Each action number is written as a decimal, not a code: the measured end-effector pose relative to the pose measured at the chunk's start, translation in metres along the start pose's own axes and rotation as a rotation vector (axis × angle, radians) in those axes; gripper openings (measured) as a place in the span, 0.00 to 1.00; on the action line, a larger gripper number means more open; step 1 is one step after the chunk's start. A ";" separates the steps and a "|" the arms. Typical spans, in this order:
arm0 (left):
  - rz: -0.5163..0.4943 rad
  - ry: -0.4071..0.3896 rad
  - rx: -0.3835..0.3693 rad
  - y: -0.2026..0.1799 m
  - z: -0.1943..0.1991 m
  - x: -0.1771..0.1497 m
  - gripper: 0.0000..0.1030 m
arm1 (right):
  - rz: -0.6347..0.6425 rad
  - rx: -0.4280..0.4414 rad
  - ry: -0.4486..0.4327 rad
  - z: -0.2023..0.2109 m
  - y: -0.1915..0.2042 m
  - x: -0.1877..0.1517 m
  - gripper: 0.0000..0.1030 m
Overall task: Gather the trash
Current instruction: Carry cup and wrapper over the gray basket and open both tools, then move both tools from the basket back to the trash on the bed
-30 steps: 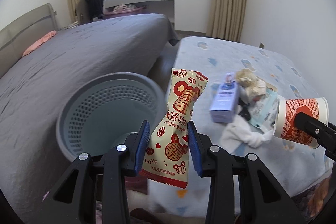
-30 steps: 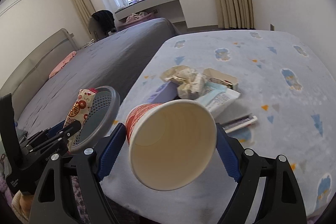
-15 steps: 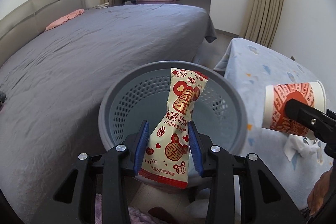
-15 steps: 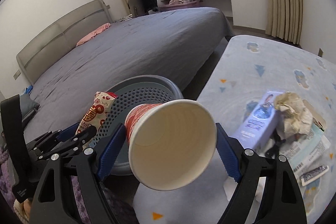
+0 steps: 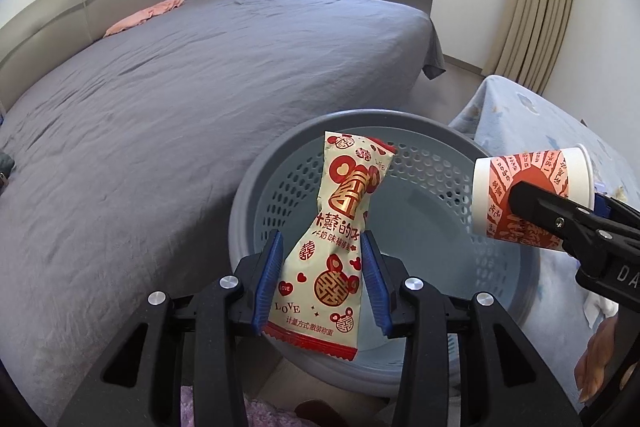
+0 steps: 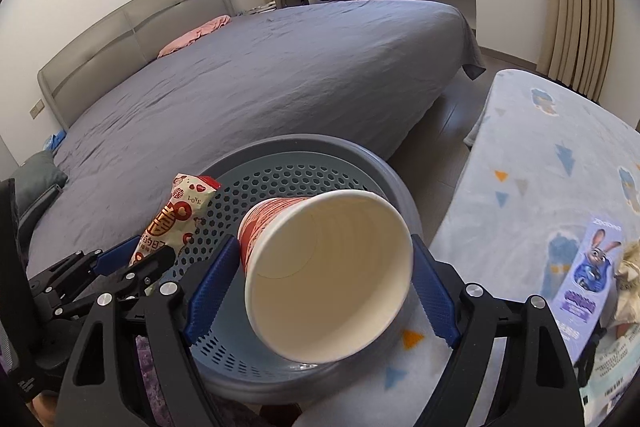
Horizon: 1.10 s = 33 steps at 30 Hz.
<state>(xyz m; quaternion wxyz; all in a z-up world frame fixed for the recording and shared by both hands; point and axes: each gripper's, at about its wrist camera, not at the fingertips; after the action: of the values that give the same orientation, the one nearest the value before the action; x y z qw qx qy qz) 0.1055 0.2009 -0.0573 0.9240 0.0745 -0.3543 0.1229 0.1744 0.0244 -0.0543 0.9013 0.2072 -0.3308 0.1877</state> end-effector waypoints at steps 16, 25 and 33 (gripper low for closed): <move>0.027 -0.007 0.006 0.013 -0.003 0.002 0.66 | -0.021 -0.026 0.003 -0.007 -0.003 0.003 0.79; 0.038 -0.003 0.001 0.016 0.001 -0.001 0.69 | -0.015 -0.047 0.000 -0.001 0.001 0.000 0.79; 0.037 -0.009 0.001 0.014 0.008 -0.006 0.70 | -0.006 -0.064 -0.003 0.008 0.008 -0.007 0.79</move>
<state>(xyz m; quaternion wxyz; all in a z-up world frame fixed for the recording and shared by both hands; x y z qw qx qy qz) 0.0927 0.2120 -0.0547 0.9200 0.0688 -0.3596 0.1400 0.1612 0.0261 -0.0514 0.9076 0.1795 -0.3373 0.1740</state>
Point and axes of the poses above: each gripper's, at about its wrist camera, not at the fingertips, and z roughly against the way its jaws point, y to its left, x to its top, and after that the axes turned 5 degrees about x, right-handed
